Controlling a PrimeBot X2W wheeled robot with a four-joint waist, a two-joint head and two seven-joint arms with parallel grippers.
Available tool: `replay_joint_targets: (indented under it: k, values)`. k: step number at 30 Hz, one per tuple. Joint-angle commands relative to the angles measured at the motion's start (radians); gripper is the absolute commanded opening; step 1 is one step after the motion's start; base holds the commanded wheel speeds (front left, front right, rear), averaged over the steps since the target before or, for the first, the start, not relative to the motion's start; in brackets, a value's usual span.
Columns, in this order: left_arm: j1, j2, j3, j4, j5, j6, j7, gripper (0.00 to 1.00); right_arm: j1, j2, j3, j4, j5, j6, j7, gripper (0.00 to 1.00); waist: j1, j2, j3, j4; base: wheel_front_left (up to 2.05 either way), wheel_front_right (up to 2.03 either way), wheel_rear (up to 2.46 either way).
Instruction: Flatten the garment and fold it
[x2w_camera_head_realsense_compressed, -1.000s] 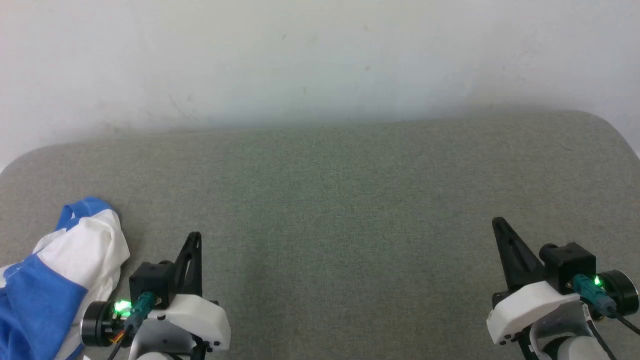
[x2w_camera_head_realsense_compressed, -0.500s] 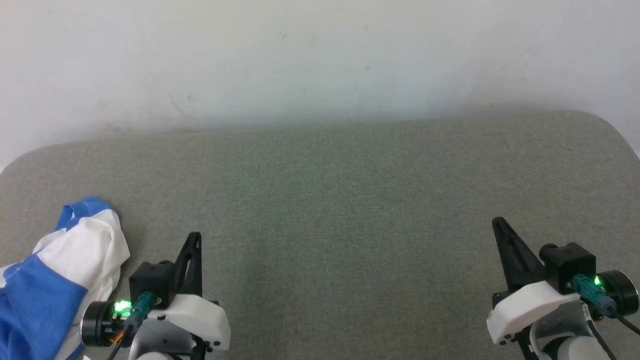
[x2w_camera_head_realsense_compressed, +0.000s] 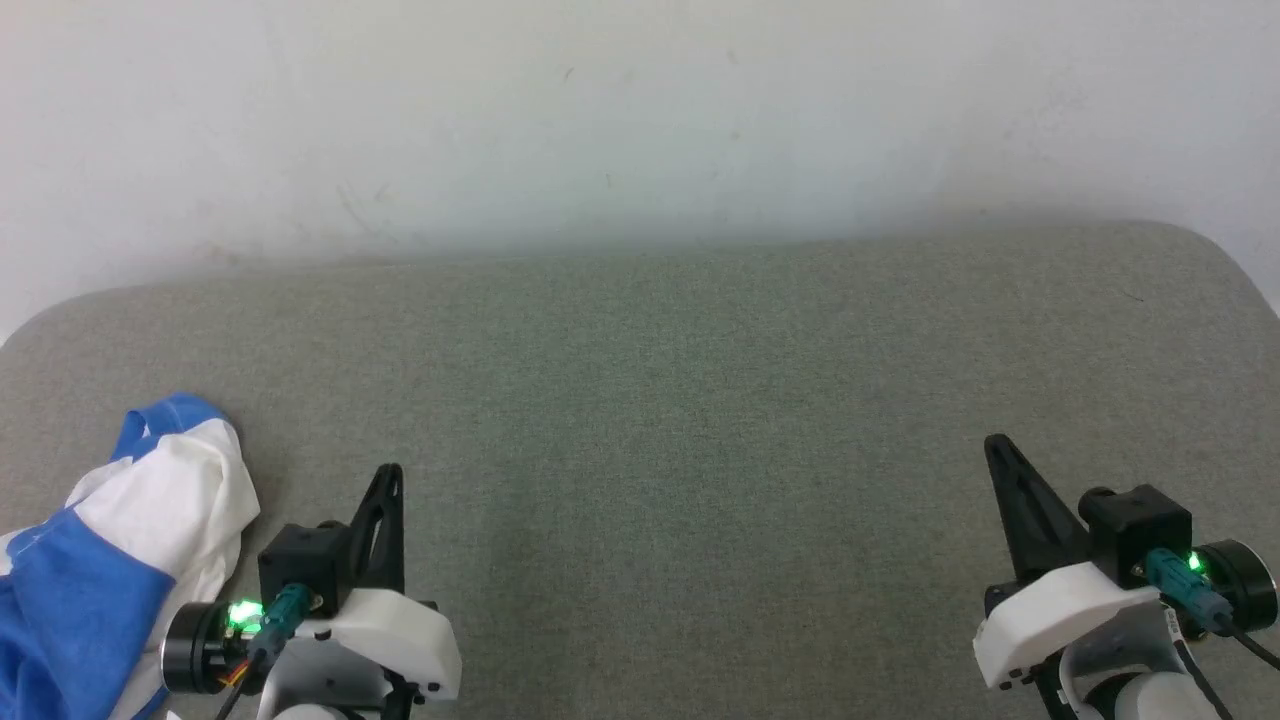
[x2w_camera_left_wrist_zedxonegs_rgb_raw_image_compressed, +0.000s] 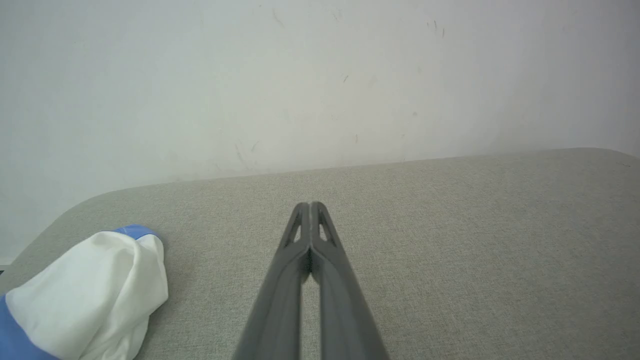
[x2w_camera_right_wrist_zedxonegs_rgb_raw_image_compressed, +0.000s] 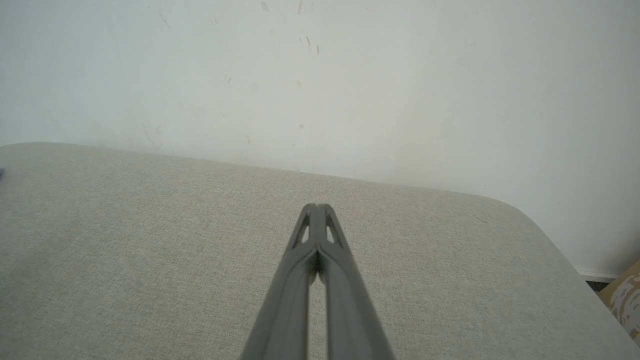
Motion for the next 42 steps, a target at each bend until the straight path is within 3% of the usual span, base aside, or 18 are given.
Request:
replay_joint_targets:
  k: [1,14,15,42]
  values:
    - [-0.013,-0.002,-0.001,-0.005,0.004,0.006,0.0,0.0,-0.009,0.004,-0.001,0.002,-0.005,-0.002,0.001,0.0,0.0,0.0,0.0,0.0,0.0,0.0,0.0]
    - [-0.013,-0.002,-0.001,-0.005,0.004,0.006,0.0,0.0,-0.009,0.004,-0.001,0.002,-0.005,-0.002,0.001,0.0,0.0,0.0,0.0,0.0,0.0,0.0,0.0]
    - [0.0,0.0,0.0,0.0,0.0,0.0,0.0,1.0,0.0,0.0,0.0,0.0,0.0,0.0,0.0,1.0,0.0,0.0,0.0,0.0,0.0,0.0,0.0]
    - [-0.018,0.0,-0.015,0.013,-0.073,-0.002,-0.051,1.0,-0.002,0.0,-0.019,0.019,0.044,0.0,-0.051,1.0,0.0,0.0,0.005,0.026,0.0,0.0,0.0]
